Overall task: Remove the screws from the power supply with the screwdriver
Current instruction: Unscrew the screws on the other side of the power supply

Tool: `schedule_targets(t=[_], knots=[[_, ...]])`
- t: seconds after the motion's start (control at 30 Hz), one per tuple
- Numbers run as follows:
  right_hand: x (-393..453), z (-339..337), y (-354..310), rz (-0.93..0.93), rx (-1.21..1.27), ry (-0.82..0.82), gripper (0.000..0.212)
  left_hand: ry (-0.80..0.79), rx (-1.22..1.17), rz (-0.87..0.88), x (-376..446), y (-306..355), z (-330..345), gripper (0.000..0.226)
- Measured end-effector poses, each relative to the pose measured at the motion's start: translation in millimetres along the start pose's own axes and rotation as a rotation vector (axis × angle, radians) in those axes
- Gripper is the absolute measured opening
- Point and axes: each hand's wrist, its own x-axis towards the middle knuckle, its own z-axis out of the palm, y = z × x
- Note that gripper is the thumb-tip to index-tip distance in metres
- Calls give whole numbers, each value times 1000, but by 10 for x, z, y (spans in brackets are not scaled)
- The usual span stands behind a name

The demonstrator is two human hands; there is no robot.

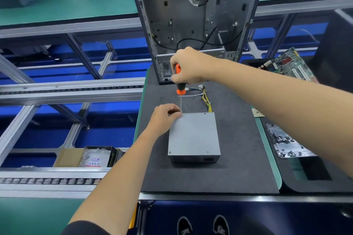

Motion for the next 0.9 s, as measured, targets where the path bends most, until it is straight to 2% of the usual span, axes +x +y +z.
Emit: schedule_targets(t=[0.3,0.7,0.83,0.9], knots=[[13,-18,-36,50,8,-18,22,1,-62,-65,68,-28,-24,17],[64,5,43,74,16,-25,26,33,-87,-54,73,-16,38,17],[52,14,39,27,-5,0,24,46,-79,-58,67,-29,46,17],[34,-19,26,-60,-17,-51,17,51,-72,-58,69,-40,52,16]])
